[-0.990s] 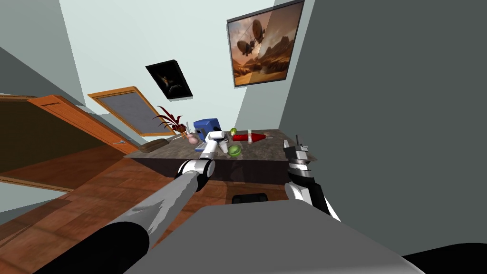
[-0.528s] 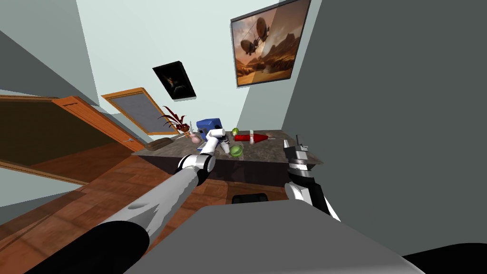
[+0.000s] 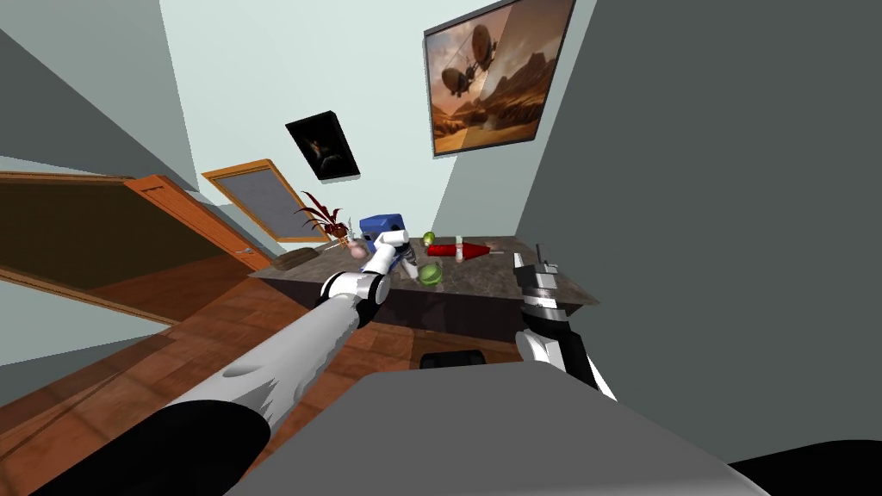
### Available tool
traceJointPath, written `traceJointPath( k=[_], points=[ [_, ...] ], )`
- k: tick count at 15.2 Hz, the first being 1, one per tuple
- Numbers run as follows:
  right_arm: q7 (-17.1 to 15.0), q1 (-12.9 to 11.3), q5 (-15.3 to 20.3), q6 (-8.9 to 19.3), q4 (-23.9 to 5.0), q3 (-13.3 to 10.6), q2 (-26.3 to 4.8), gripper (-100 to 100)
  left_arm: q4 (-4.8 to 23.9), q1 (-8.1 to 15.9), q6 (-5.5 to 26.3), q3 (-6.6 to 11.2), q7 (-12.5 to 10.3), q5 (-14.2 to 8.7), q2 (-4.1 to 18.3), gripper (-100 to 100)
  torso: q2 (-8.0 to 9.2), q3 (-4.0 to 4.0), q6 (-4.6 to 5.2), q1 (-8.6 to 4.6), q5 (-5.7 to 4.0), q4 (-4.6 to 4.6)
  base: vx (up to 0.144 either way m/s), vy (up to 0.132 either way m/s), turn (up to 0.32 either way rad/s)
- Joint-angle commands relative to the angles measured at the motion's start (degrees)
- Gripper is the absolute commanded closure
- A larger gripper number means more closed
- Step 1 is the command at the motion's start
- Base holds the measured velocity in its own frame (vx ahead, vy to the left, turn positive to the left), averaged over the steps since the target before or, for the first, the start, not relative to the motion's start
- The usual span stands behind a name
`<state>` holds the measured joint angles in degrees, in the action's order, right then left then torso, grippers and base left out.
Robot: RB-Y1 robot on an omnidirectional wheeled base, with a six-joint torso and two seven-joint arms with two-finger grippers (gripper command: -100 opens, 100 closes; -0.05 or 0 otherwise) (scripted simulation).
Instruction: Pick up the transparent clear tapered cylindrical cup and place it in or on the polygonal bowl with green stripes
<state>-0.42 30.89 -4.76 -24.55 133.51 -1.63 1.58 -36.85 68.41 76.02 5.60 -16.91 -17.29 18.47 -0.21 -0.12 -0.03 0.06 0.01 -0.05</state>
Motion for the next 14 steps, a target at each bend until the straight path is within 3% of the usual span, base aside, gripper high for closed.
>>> traceJointPath(
  k=[1,2,3,7,14],
  points=[
    [0.0,0.0,0.0,0.0,0.0,0.0,0.0,0,2.9,1.4,2.6,-0.08,0.2,-0.6,0.4,-100,0.0,0.0,0.0,0.0,0.0,0.0,0.042,0.003,0.077],
    [0.0,0.0,0.0,0.0,0.0,0.0,0.0,0,3.0,1.4,2.6,-0.08,0.2,-0.6,0.4,-100,0.01,0.0,0.0,0.0,0.0,0.0,0.03,0.0,0.026],
    [0.0,0.0,0.0,0.0,0.0,0.0,0.0,0,5.1,3.0,4.7,-0.31,0.1,-1.2,0.7,-100,0.03,0.01,0.01,0.0,0.01,0.0,0.034,0.001,0.062],
    [0.0,0.0,0.0,0.0,0.0,0.0,0.0,0,10.0,5.3,8.4,-0.71,0.1,-2.2,1.2,-100,-0.02,-0.02,0.01,-0.01,0.0,-0.01,0.052,-0.002,0.079],
    [0.0,0.0,0.0,0.0,0.0,0.0,0.0,0,13.6,7.2,11.9,-1.08,0.0,-3.1,1.6,-100,0.03,0.01,0.01,-0.03,0.0,0.0,0.041,-0.005,0.036]
  ],
)
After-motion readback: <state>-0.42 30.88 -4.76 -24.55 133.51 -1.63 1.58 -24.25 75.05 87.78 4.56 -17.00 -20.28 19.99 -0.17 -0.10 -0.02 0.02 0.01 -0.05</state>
